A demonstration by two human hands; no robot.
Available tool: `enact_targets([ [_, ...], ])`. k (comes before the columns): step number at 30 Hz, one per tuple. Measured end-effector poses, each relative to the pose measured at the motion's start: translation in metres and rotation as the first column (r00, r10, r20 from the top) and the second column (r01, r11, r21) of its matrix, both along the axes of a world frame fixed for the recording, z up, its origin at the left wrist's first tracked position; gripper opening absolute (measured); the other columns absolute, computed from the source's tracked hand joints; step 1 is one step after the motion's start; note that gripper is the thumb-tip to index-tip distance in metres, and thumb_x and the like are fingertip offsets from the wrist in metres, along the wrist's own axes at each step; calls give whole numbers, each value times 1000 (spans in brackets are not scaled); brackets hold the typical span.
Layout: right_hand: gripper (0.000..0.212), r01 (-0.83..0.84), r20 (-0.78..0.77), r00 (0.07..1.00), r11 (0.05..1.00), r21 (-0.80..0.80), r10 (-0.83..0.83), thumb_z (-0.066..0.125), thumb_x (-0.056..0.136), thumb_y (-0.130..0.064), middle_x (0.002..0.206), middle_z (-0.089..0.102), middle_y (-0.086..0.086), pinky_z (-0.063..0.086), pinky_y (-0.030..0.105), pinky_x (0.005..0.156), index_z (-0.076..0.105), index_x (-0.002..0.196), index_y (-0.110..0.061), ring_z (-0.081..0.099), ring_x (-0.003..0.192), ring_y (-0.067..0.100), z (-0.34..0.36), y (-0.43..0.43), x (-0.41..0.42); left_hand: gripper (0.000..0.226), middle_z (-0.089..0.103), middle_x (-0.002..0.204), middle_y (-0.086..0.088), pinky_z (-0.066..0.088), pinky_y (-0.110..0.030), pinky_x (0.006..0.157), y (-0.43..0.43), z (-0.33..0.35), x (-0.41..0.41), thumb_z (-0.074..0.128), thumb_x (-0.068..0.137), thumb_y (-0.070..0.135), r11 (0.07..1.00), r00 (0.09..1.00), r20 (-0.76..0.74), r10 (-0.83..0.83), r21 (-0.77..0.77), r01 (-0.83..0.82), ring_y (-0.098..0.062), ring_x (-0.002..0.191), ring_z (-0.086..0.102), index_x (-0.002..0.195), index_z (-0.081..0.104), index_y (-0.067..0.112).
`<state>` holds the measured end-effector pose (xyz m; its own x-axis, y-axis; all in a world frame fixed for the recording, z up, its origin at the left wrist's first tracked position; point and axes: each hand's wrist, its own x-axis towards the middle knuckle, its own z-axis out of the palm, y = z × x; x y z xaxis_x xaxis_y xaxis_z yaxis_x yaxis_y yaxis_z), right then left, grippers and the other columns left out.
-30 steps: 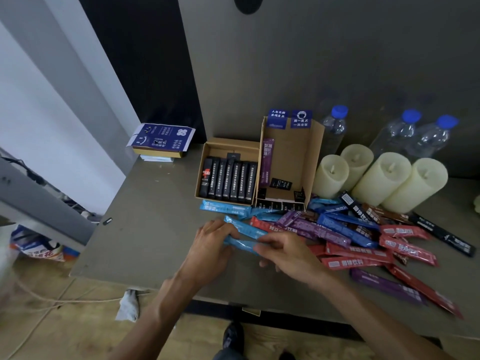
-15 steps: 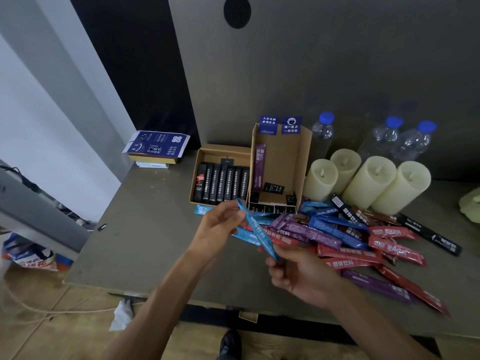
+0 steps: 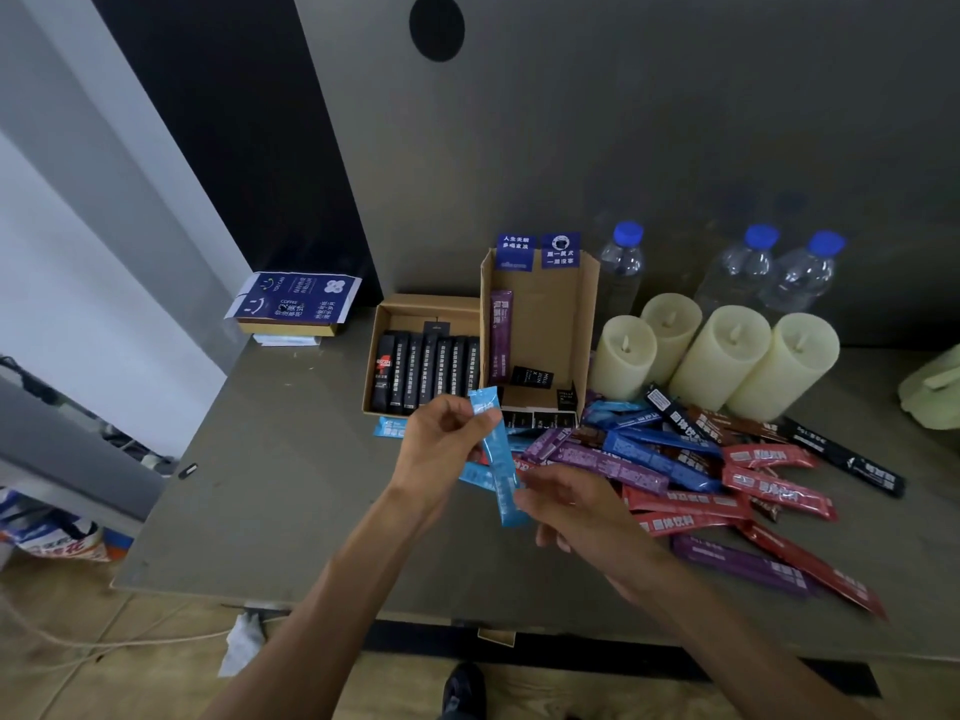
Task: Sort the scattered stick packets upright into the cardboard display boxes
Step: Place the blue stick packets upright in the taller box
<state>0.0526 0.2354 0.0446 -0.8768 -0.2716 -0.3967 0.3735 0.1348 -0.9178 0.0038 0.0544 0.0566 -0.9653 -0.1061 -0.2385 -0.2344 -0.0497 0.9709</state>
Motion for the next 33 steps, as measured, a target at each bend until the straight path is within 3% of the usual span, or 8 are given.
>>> enact_targets([
  [4, 9, -17, -13, 1000, 999, 46, 17, 66, 95, -15, 81, 72, -1, 40, 14, 53, 75, 96, -16, 58, 62, 10, -5, -4, -4, 23, 63, 72, -7, 57, -32, 68, 5, 0, 0, 75, 87, 22, 1000, 1000, -7, -19, -11, 19, -17, 66, 61, 85, 60, 5],
  [7, 9, 33, -4, 999, 999, -6, -33, 67, 94, -17, 84, 74, 0, 39, 16, 53, 75, 98, -17, 60, 62, 13, -4, -5, -6, 18, 63, 71, -10, 56, -29, 66, 4, -2, -1, 71, 90, 13, 1000, 999, -29, -15, -27, 14, -18, 64, 60, 90, 63, -3],
  [14, 11, 174, 22, 984, 977, 121, -178, 62, 94, -7, 85, 74, 12, 43, 24, 52, 72, 91, -10, 67, 61, 15, -27, -10, -26, 19, 64, 61, -1, 53, -32, 61, 8, -43, 8, 71, 89, 12, 961, 1000, 17, 16, -276, -11, -13, 57, 59, 74, 59, 11],
  [18, 13, 153, 60, 984, 971, 181, -166, 59, 95, -3, 90, 74, 8, 49, 27, 57, 70, 94, -10, 74, 71, 21, -42, 2, -23, 10, 68, 76, 7, 52, -31, 70, -13, -63, 18, 72, 87, 18, 839, 996, 52, 66, -544, -27, -14, 76, 66, 84, 64, 22],
  [21, 12, 127, 67, 988, 976, 175, -141, 60, 95, -5, 90, 74, 8, 52, 28, 60, 70, 95, -11, 75, 74, 23, -44, -3, -26, 16, 64, 91, 9, 46, -21, 68, -16, -68, 22, 71, 88, 27, 699, 989, 115, -93, -700, 147, -10, 82, 61, 103, 66, 26],
  [24, 12, 132, 70, 987, 979, 156, -144, 60, 96, -6, 93, 75, 9, 53, 27, 58, 71, 95, -11, 76, 74, 23, -41, -12, -33, 18, 58, 99, 8, 42, -21, 68, -15, -72, 23, 73, 85, 29, 616, 981, 111, -156, -766, 185, -11, 84, 59, 102, 69, 25],
  [29, 12, 172, 57, 983, 981, 89, -177, 67, 95, -23, 91, 77, 6, 47, 24, 50, 74, 97, -13, 75, 74, 22, -27, -22, -36, 15, 59, 85, 17, 44, -23, 65, -10, -62, 24, 75, 82, 26, 640, 988, 26, -155, -759, 120, -10, 79, 60, 91, 63, 27],
  [33, 19, 175, -14, 985, 981, 79, -174, 71, 92, -29, 79, 76, 6, 46, 23, 46, 74, 92, -10, 70, 62, 12, -9, -26, -43, 30, 56, 80, 12, 45, -31, 66, -5, -49, 25, 81, 69, 16, 478, 924, -256, -286, -873, -94, -17, 78, 53, 81, 55, 24],
])
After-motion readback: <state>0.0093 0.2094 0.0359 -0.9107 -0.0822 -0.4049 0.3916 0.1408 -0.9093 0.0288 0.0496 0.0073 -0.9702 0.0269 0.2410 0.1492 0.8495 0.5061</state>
